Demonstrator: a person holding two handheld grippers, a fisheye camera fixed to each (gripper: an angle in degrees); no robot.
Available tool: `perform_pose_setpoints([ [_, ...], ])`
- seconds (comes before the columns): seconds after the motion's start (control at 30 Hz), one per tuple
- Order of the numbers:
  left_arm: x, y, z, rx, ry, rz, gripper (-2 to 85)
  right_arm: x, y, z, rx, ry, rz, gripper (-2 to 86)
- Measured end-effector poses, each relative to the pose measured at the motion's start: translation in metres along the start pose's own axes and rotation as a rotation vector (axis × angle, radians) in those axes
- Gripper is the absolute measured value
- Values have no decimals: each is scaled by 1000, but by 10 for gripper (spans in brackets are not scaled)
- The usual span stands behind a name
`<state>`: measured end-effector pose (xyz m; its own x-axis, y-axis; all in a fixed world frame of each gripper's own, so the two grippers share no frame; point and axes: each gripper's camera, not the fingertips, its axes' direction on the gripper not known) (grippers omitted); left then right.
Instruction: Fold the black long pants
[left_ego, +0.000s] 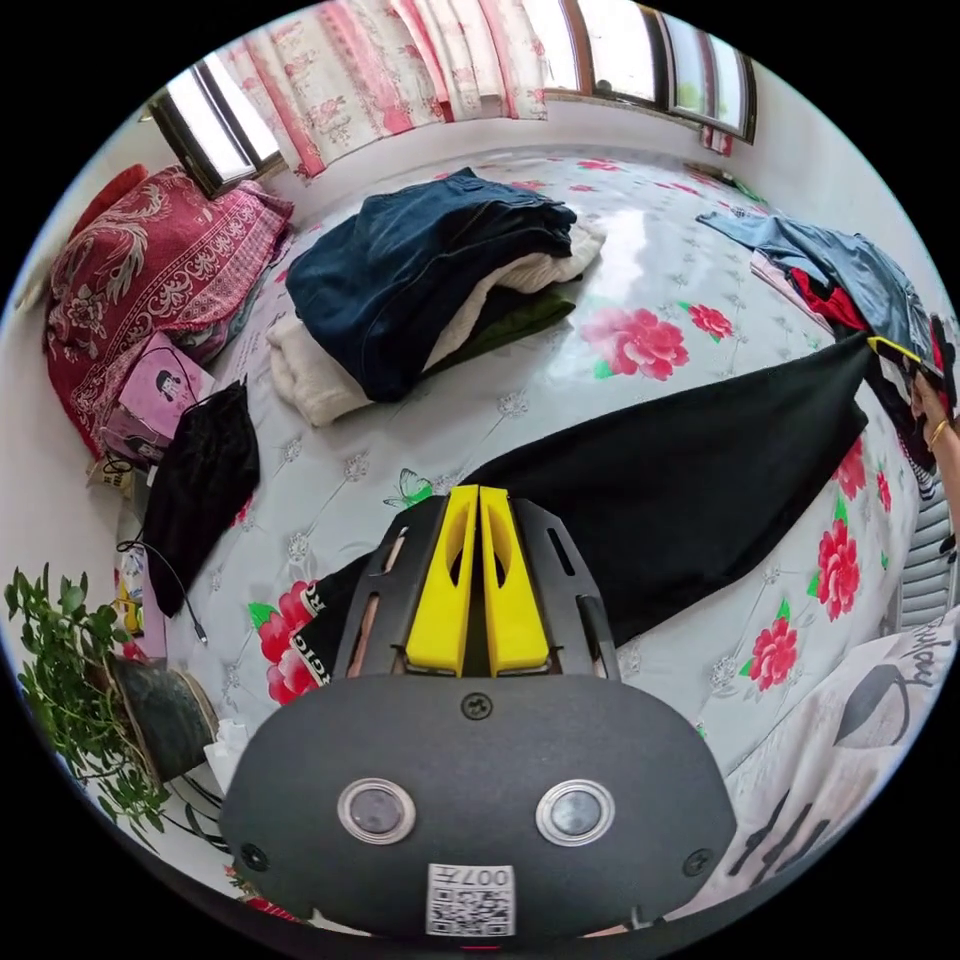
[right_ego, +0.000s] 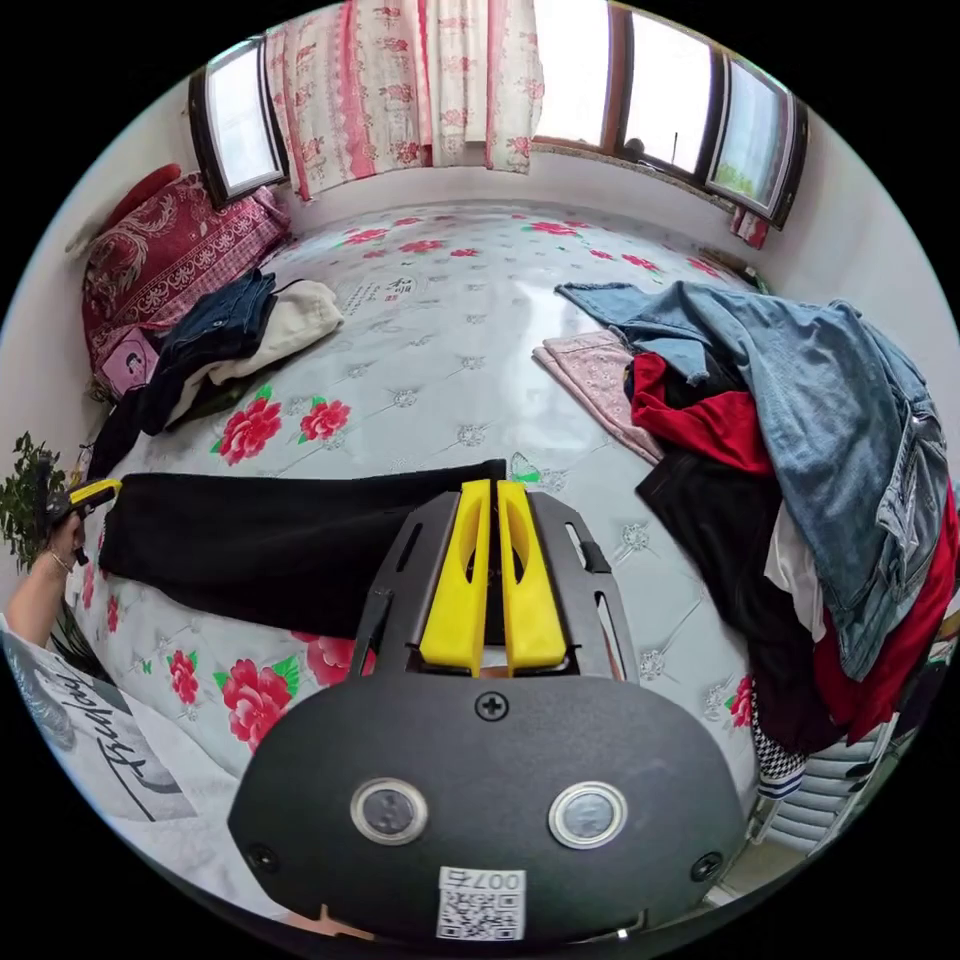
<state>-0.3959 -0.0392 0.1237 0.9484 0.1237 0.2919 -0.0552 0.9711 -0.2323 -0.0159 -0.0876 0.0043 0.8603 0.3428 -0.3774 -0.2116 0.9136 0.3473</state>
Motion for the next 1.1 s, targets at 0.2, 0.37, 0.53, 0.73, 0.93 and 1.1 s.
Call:
perform_pose_setpoints([
  [0.2,12,-18,52,-134,-19,38,-9,30,12,23,-112,-58,117,-3],
  [0.37,-5,-17,30,-79,-62,-65,-5,34,1,-40,7,-195,76,-3],
  [0.53,31,12,-33,85,42,35,18,35,-5,-91,98,-281,53,-2],
  [0.73,123,30,12,-83,96,238,53,47,-10,-94,88,-307,68,-2],
  [0.93,128,28,35,-139,67,302,1,63,-15,-106,89,-315,68,-2],
  [1.1,95,39,8,-100,156,259,-9,82,-16,-112,104,-273,54,-2],
])
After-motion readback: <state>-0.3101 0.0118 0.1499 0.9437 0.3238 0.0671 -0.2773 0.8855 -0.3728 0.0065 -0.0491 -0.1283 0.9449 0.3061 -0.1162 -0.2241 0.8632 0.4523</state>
